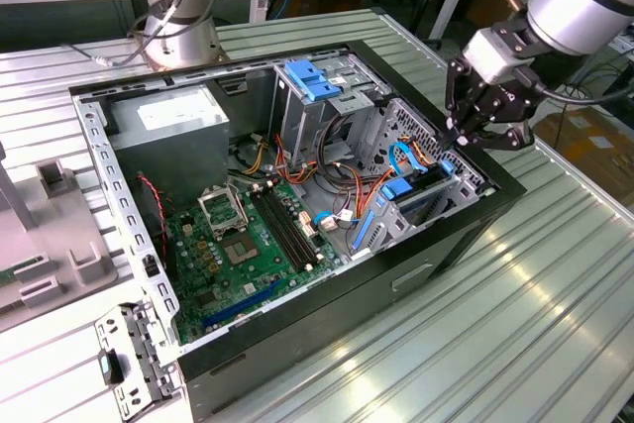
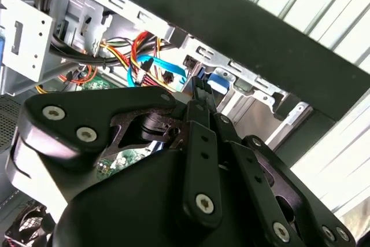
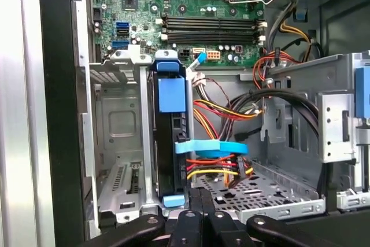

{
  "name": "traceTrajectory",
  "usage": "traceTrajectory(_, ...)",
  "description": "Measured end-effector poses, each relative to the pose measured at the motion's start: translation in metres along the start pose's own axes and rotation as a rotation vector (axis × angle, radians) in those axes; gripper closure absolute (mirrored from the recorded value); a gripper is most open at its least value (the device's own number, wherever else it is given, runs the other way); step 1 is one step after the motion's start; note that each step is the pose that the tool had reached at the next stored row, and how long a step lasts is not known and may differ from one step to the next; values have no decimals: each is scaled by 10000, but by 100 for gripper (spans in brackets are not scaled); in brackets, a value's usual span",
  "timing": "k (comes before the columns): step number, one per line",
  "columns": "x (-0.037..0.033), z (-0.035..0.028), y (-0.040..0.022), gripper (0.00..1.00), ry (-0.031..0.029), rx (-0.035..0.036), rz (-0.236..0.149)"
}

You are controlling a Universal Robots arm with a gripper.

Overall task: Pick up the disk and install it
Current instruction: 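Insert the second disk wire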

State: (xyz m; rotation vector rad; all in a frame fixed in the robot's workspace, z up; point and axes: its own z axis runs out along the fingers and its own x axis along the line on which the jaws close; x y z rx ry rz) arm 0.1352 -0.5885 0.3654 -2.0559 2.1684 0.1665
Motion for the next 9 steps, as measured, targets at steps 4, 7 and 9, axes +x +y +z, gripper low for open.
traceTrajectory(4, -9, -50, -19, 89, -54, -6, 3)
traceTrajectory(7, -11, -52, -21, 89, -64, -6, 2)
traceTrajectory(9, -11, -52, -20, 89, -66, -6, 3)
